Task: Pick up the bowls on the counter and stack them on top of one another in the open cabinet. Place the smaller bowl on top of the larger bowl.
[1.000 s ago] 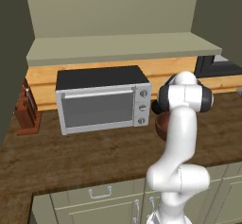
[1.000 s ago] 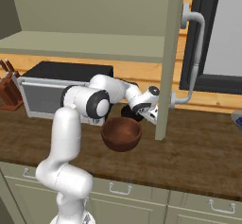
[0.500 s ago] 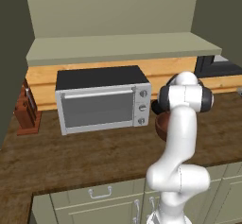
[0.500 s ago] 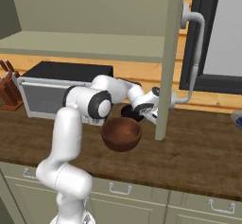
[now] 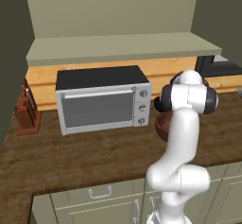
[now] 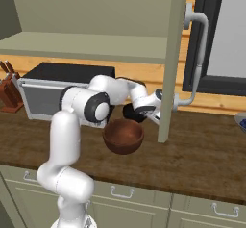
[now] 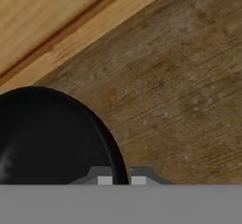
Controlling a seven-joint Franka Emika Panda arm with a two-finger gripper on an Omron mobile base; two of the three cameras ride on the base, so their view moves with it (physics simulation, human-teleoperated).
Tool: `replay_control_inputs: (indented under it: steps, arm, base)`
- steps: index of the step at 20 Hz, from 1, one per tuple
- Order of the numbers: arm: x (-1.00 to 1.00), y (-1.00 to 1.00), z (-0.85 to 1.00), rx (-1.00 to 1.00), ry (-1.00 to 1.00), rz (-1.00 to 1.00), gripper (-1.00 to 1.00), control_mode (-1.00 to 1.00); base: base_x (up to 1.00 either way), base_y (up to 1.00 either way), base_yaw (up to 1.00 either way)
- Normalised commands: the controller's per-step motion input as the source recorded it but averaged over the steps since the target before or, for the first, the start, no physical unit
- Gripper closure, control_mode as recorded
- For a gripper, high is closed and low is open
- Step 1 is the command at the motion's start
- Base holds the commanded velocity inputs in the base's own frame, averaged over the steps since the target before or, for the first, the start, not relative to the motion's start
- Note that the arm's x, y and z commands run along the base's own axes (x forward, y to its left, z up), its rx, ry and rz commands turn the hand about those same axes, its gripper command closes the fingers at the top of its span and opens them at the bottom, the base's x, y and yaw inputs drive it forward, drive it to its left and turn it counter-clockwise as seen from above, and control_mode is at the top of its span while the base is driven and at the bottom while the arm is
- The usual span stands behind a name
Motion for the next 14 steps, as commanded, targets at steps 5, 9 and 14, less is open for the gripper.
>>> replay_control_inputs:
  steps: [5, 9, 14]
  arm:
    - [-0.39, 0.03, 0.55, -0.03, -0.2, -0.07, 1.0, -1.0]
    - [-0.21, 0.13, 0.78, -0.08, -0.09, -0.06, 1.0, -1.0]
    - [-0.41, 0.01, 0.96, -0.04, 0.01, -0.09, 1.0, -1.0]
  base:
    - [0.0, 0.0, 0.0]
    - [0.0, 0.0, 0.0]
    - [0.0, 0.0, 0.0]
